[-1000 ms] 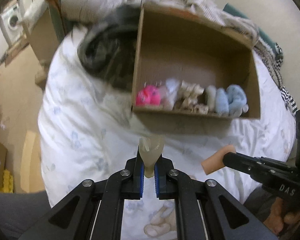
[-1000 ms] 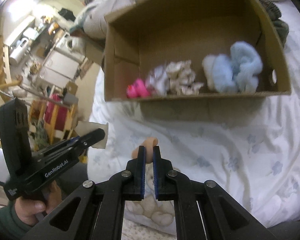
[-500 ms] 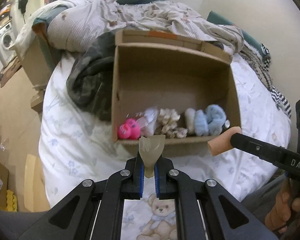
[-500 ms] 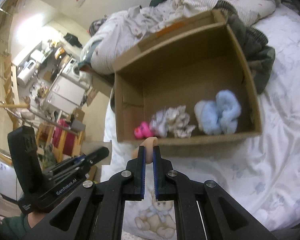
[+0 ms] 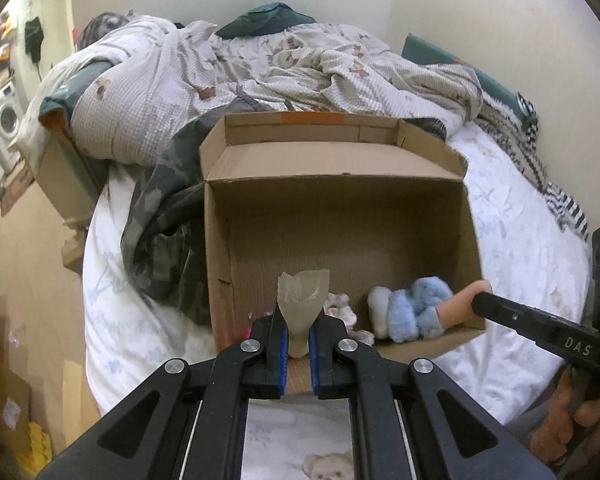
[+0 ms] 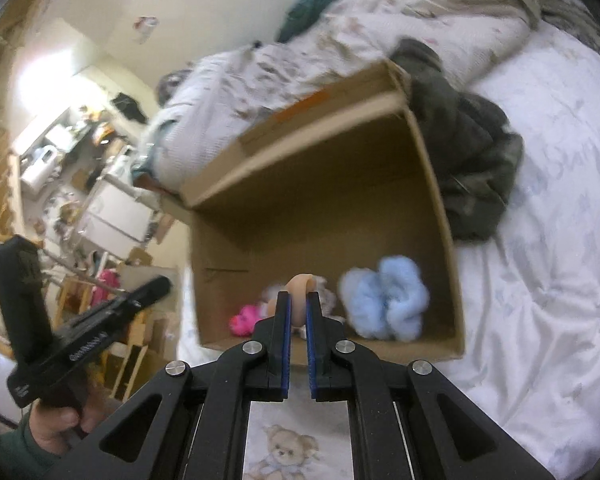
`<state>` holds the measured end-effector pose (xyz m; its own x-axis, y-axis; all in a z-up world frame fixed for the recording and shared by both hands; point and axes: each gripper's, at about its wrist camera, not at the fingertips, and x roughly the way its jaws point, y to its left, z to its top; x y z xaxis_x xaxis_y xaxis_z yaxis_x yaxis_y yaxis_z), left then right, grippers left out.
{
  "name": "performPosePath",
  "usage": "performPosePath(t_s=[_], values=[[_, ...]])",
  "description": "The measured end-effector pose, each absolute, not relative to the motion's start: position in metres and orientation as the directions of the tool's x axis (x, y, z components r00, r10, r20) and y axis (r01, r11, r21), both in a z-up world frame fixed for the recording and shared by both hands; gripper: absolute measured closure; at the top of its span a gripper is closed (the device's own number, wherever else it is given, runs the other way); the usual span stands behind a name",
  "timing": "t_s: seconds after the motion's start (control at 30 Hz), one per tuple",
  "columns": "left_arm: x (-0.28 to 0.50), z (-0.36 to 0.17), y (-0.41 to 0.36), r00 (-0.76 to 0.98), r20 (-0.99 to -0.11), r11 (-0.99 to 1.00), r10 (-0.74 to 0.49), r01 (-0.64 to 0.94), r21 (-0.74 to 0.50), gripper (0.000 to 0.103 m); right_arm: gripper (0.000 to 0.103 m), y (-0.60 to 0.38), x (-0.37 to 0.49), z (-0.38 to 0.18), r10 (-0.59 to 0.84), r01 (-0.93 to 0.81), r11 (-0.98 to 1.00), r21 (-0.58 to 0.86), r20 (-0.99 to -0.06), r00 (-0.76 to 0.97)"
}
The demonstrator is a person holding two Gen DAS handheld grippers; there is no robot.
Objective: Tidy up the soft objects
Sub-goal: 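Carry the beige piece and peach roll into the box with both grippers, then open both grippers to release the items inside the box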
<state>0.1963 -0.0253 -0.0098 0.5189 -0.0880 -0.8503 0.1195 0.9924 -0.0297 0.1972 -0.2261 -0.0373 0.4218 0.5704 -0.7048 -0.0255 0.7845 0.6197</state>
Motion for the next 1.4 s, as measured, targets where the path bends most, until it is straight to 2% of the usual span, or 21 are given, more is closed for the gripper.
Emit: performPosePath(t_s=[0.17,0.33,0.87,1.07,1.27,1.4], values=[[0.2,-0.039,-0.024,0.486,-0.865,0.991,-0.123,0.106,-0.081,0.095,0.094,-0.222,0.203,-0.049,0.545,0.004,0.802,0.597,-0.735,0.403],[0.204,-0.049,-0.033,0.495,-0.865,0.992,-0.082,0.12,-0.025,0.095,0.094,-0.218,0.211,-0.062,0.534,0.022,0.812,0.583,-0.757,0.378],[0.214,-0.073,-0.03,0.452,-0.886,0.993,-0.106,0.101,-0.067,0.094,0.094,-0.202,0.225,-0.081,0.513,0.016,0.838,0.545,-0.8,0.311],[0.214,-0.077,-0.031,0.435,-0.894,0.993,-0.105,0.097,-0.069,0.082,0.094,-0.2,0.223,-0.084,0.512,0.02,0.841,0.541,-0.807,0.295],[0.213,-0.077,-0.033,0.433,-0.896,0.993,-0.101,0.099,-0.064,0.054,0.094,-0.201,0.222,-0.085,0.509,0.027,0.842,0.539,-0.81,0.293],[0.212,-0.075,-0.034,0.443,-0.893,0.994,-0.084,0.099,-0.045,0.043,0.089,-0.203,0.223,-0.085,0.504,0.033,0.843,0.536,-0.811,0.297]])
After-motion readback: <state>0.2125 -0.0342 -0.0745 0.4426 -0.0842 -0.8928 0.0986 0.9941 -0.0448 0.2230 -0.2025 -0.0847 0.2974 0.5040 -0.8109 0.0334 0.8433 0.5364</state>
